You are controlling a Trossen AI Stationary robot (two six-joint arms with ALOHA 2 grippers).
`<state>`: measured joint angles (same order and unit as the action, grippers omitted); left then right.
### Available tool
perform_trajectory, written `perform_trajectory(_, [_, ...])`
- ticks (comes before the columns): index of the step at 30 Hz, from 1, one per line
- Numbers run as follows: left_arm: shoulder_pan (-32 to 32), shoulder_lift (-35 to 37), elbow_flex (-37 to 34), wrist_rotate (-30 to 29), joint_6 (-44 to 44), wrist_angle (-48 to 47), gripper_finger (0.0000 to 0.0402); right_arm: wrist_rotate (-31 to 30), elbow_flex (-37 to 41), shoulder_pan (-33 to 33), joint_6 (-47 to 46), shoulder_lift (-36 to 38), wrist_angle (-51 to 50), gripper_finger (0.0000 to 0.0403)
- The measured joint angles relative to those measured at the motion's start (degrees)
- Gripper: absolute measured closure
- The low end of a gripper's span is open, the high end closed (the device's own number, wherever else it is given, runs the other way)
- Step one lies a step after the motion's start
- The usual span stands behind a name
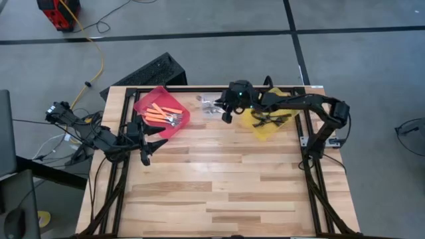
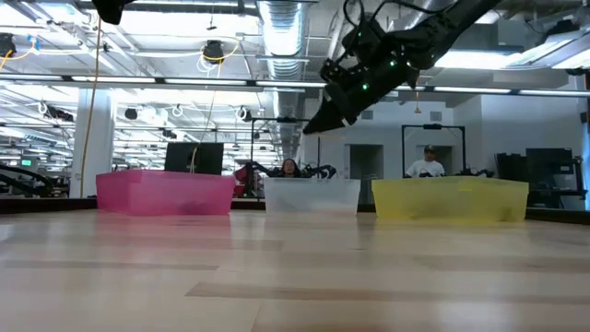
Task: Sort silverware by color (type)
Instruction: Put the white fork into the transparent bin
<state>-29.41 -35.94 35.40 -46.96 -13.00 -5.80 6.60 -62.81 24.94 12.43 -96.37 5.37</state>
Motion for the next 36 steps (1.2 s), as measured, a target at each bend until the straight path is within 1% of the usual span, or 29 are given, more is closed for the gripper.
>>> perform_trajectory(3, [0.0,0.0,0.0,0.0,0.2,-0.1,0.0189,0.7,0.6,1.4,0.0,-0.5,-1.0,0.0326])
perform_trajectory(6, [0.0,0.0,0.0,0.0,0.1,-0.9,0.0189,1.2,1.2,2.8,0.0,-1.6,0.2,0.0326])
perform_trajectory(8, [0.0,0.0,0.0,0.0,0.1,-1.1,0.0189,1.6,1.6,4.1,-0.3,-1.7,-2.3,0.0326])
perform_trajectory(19, [0.0,0.0,0.0,0.0,-0.1,-0.9,0.0189,5.7,1.5,8.3,-0.1,-6.0,0.7,0.0326])
perform_trajectory(21, [0.0,0.0,0.0,0.0,-0.2,-0.9,0.0189,5.8,1.4,8.7,-0.7,-7.6,3.0,0.0326])
perform_trajectory(25, [0.0,0.0,0.0,0.0,-0.2,-0.9,0.0189,6.3,1.5,9.1,-1.9,-9.7,2.7,0.0326])
perform_trajectory(27, [0.0,0.0,0.0,0.0,-0.3,-0.9,0.0189,7.2,1.5,9.2,-1.9,-9.9,2.2,0.0326])
perform_trajectory(36, [0.0,0.0,0.0,0.0,-0.7,-0.8,0.0189,7.3,1.5,10.2,-2.0,-9.9,1.9,0.0325])
